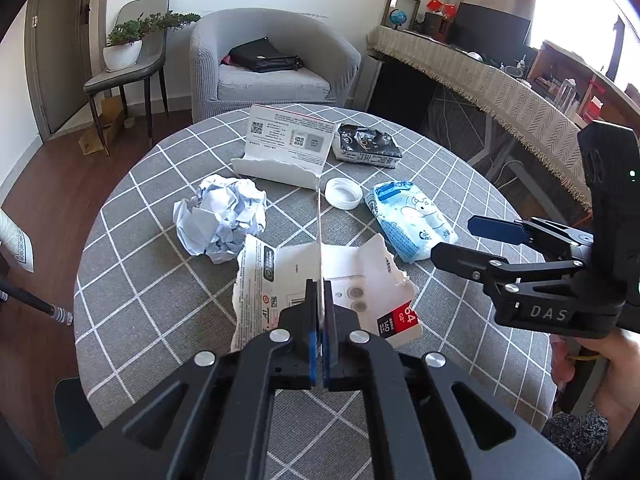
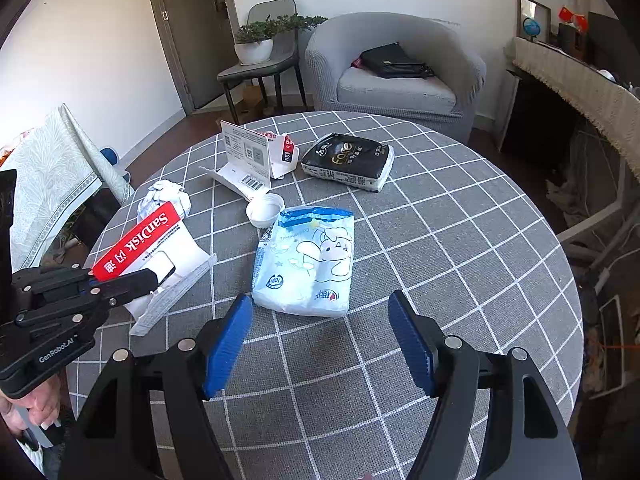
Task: Collect trash
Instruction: 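Grasp the white SanDisk packaging with the left gripper while the right gripper grasps the blue tissue pack, then carry the SanDisk packaging and blue tissue pack over the teal bin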
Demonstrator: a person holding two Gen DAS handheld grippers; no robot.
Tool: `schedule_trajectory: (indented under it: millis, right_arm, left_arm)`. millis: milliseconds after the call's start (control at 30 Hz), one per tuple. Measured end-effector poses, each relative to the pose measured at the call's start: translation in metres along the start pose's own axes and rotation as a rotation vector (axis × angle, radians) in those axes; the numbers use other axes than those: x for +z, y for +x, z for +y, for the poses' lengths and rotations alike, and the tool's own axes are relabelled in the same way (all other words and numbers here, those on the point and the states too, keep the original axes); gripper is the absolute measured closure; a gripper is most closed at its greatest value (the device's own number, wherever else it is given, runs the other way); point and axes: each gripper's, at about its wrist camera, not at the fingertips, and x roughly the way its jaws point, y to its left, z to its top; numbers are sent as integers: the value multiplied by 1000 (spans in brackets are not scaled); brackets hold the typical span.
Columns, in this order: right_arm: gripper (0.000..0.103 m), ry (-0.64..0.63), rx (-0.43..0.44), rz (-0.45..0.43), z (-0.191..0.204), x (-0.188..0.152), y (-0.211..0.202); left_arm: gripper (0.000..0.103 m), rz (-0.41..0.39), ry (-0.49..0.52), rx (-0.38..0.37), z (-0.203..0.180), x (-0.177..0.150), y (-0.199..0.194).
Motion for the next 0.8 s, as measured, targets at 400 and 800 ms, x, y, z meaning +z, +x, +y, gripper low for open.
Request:
schedule_trajectory:
  millis: [400, 800]
  right_arm:
    - [27, 24, -31, 28, 13, 12, 25]
    - [52, 23, -129, 42, 27, 22, 38]
  left_arm:
    - [100, -9, 23, 5, 15, -13, -32]
    - [100, -56, -7, 56, 57, -18, -76]
